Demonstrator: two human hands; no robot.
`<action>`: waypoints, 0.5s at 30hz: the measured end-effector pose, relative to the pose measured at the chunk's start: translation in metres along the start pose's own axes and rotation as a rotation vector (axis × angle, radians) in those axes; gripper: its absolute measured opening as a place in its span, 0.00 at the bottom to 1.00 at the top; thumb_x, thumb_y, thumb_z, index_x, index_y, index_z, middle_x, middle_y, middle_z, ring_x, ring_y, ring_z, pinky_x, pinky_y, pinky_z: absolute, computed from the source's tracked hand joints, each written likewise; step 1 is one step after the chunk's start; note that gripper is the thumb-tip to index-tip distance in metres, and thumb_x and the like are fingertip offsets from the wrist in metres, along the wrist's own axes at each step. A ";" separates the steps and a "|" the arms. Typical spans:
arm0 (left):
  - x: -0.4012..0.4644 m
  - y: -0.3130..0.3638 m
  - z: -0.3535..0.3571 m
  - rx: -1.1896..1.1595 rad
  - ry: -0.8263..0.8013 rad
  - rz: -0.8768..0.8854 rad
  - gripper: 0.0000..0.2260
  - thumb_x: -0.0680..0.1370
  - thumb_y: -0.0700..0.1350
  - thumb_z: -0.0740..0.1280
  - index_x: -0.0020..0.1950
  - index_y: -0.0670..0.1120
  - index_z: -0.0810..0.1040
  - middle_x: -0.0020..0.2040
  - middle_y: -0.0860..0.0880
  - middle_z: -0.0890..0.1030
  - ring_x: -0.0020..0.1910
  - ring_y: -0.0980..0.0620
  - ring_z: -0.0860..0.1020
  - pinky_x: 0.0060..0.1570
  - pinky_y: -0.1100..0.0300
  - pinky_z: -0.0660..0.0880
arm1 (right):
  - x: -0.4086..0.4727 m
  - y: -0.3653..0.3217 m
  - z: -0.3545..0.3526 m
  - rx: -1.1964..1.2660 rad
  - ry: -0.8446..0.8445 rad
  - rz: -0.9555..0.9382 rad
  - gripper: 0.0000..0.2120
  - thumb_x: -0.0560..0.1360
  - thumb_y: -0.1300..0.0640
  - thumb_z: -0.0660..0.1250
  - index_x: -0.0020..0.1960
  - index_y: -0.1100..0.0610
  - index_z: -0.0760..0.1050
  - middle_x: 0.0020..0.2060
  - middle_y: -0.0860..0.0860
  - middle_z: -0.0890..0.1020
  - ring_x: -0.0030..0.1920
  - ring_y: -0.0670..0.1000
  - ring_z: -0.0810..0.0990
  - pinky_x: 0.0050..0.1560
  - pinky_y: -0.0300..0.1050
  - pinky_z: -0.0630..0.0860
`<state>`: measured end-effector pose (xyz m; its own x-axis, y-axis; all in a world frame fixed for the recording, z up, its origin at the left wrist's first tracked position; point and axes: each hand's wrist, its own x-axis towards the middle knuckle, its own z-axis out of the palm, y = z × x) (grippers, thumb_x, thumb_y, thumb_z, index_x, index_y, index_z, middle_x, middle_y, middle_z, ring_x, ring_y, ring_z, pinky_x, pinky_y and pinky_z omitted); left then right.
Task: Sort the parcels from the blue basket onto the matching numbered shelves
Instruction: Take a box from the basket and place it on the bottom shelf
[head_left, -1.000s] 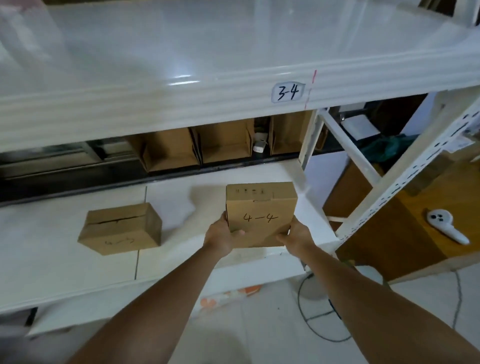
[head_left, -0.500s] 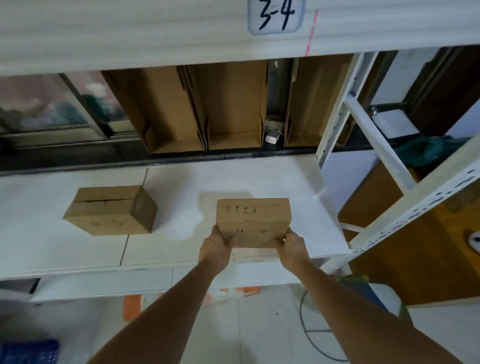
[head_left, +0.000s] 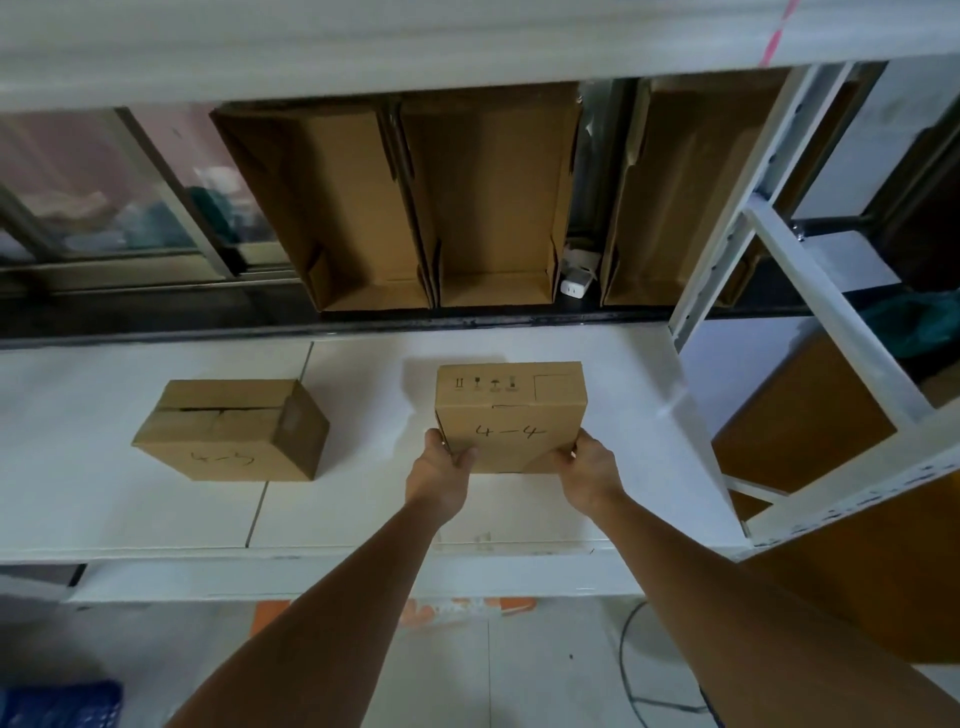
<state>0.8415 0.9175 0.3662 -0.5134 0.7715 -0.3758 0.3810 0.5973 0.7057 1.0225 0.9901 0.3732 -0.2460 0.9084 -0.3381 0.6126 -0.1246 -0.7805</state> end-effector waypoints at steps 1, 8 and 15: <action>0.000 0.000 -0.001 -0.008 -0.008 -0.010 0.18 0.83 0.51 0.64 0.70 0.48 0.66 0.67 0.47 0.78 0.62 0.43 0.78 0.57 0.51 0.76 | 0.001 0.001 0.001 -0.009 -0.002 0.010 0.17 0.83 0.58 0.59 0.71 0.52 0.71 0.61 0.52 0.80 0.58 0.53 0.77 0.63 0.48 0.74; -0.002 0.009 -0.014 -0.023 -0.071 -0.053 0.26 0.83 0.52 0.65 0.76 0.44 0.61 0.69 0.43 0.76 0.64 0.41 0.76 0.58 0.51 0.75 | -0.001 -0.006 -0.009 -0.058 -0.022 0.118 0.33 0.82 0.46 0.63 0.82 0.52 0.53 0.72 0.55 0.73 0.69 0.60 0.74 0.68 0.54 0.72; -0.030 0.014 -0.045 -0.008 -0.102 -0.028 0.34 0.82 0.56 0.65 0.82 0.44 0.54 0.77 0.44 0.67 0.72 0.42 0.70 0.57 0.56 0.69 | -0.037 -0.023 -0.037 -0.151 0.032 0.161 0.40 0.81 0.49 0.66 0.83 0.54 0.44 0.77 0.57 0.66 0.73 0.60 0.70 0.67 0.49 0.71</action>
<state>0.8272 0.8925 0.4143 -0.4426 0.7728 -0.4548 0.3610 0.6178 0.6985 1.0449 0.9739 0.4229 -0.1138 0.8941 -0.4332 0.7483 -0.2097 -0.6293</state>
